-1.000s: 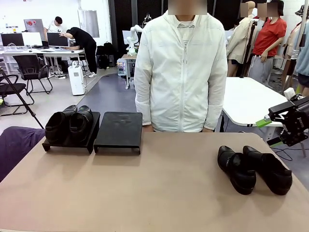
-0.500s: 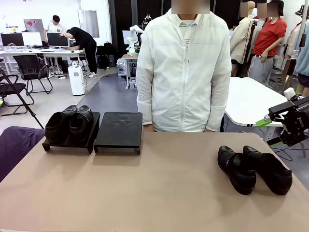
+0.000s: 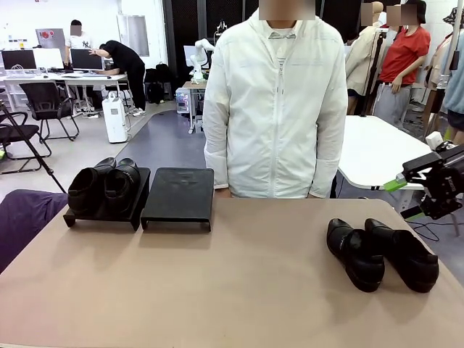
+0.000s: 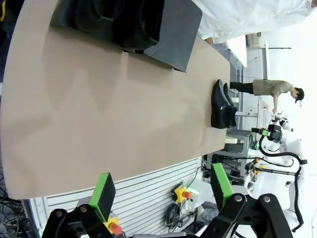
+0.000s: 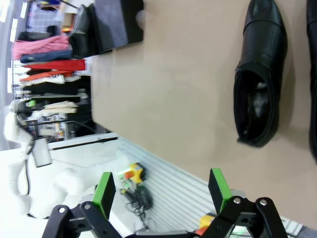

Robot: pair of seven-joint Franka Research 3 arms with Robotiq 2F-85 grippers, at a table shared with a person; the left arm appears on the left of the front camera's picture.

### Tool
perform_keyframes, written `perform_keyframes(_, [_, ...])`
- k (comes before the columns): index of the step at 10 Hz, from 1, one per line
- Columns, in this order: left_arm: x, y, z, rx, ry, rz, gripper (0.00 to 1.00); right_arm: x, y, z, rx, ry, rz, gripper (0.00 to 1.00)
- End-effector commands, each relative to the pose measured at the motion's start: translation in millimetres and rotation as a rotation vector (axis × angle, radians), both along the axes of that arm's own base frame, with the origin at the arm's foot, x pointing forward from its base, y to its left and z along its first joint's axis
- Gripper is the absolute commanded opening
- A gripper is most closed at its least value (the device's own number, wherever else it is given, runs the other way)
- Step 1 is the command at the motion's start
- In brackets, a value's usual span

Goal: Organize the shoes by placing them on the stand.
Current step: Pick up one Shoe and place it in the middle of the table.

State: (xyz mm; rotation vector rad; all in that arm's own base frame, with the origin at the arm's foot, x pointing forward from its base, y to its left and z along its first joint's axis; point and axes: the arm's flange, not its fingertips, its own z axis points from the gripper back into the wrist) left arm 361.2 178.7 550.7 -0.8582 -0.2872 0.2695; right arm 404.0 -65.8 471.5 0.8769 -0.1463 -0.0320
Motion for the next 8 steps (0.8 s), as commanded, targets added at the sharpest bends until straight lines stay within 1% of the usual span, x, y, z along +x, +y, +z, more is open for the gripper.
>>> perform_keyframes(1, [-2.7,0.8,-0.7,0.003,0.006,-0.002,1.00,53.4,51.5,-39.2,-0.304,-0.070,-0.071,1.00])
perform_keyframes(2, [-2.7,0.8,-0.7,0.003,0.006,-0.002,1.00,63.6,53.3,-54.4,-0.400,-0.164,-0.176,1.00])
perform_keyframes(3, [-2.7,0.8,-0.7,0.003,0.006,-0.002,1.00,62.7,50.0,-62.7,-0.450,-0.247,-0.203,1.00])
perform_keyframes(4, [-2.7,0.8,-0.7,0.003,0.006,-0.002,1.00,55.1,45.8,-60.7,-0.489,-0.301,-0.228,1.00])
perform_keyframes(5, [-2.7,0.8,-0.7,0.003,0.006,-0.002,1.00,48.3,40.4,-47.0,-0.421,-0.251,-0.220,1.00])
perform_keyframes(6, [-2.7,0.8,-0.7,0.003,0.006,-0.002,1.00,67.0,53.3,-51.1,-0.420,-0.240,-0.165,1.00])
perform_keyframes(7, [-2.7,0.8,-0.7,0.003,0.006,-0.002,1.00,67.0,53.3,-51.1,-0.420,-0.240,-0.165,1.00])
perform_keyframes(8, [-2.7,0.8,-0.7,0.003,0.006,-0.002,1.00,63.4,44.7,-53.8,-0.447,-0.263,-0.208,1.00])
